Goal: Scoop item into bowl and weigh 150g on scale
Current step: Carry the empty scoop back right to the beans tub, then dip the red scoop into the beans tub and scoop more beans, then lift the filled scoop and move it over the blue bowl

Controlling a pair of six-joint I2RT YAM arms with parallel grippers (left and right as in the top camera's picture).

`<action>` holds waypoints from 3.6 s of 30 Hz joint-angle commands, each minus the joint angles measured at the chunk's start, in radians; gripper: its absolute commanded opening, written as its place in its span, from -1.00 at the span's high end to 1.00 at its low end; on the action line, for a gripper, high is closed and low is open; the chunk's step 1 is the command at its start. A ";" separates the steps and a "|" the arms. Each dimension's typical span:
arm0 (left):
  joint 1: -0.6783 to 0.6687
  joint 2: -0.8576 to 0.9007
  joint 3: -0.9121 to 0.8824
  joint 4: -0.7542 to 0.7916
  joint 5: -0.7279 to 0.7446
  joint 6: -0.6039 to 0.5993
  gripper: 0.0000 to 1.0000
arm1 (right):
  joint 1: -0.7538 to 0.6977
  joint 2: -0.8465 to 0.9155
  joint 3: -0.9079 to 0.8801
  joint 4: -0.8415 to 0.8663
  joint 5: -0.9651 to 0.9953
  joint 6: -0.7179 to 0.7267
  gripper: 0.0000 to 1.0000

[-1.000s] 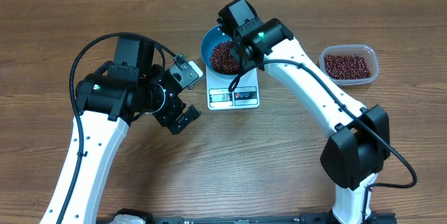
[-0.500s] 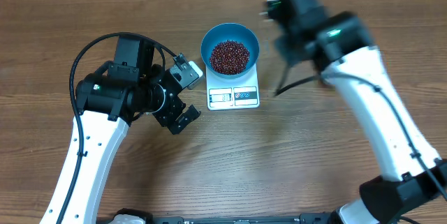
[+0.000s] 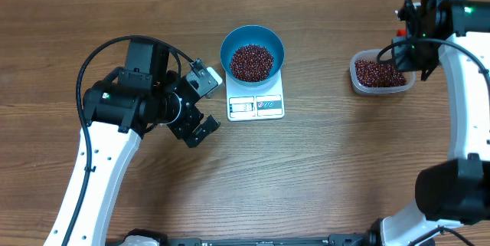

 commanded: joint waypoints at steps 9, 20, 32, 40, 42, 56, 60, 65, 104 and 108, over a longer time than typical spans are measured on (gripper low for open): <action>0.005 -0.015 -0.003 0.003 0.000 -0.018 -0.99 | -0.016 0.084 -0.224 0.179 -0.004 -0.022 0.92; 0.005 -0.015 -0.003 0.003 0.000 -0.018 -0.99 | -0.013 0.185 -0.230 0.213 -0.109 -0.028 0.92; 0.005 -0.015 -0.003 0.003 0.000 -0.018 -0.99 | -0.040 0.183 -0.229 0.161 -0.430 -0.082 0.92; 0.005 -0.015 -0.003 0.003 0.000 -0.018 -0.99 | -0.129 0.184 -0.230 0.165 -0.551 -0.035 0.92; 0.005 -0.015 -0.003 0.003 0.000 -0.018 -0.99 | -0.163 0.184 -0.230 0.171 -0.562 -0.021 0.92; 0.005 -0.015 -0.003 0.003 0.000 -0.018 -0.99 | -0.334 0.190 -0.232 0.156 -0.793 -0.032 0.92; 0.005 -0.015 -0.003 0.003 0.000 -0.018 -0.99 | -0.373 0.190 -0.232 0.111 -0.889 -0.091 0.92; 0.005 -0.015 -0.003 0.003 0.000 -0.018 -0.99 | -0.415 0.190 -0.232 0.069 -0.950 -0.110 0.92; 0.005 -0.015 -0.003 0.003 0.000 -0.018 -0.99 | 0.184 0.176 -0.092 0.253 -1.057 0.032 0.92; 0.005 -0.015 -0.003 0.003 0.000 -0.018 -0.99 | 0.262 0.176 -0.092 0.342 -0.953 0.031 0.93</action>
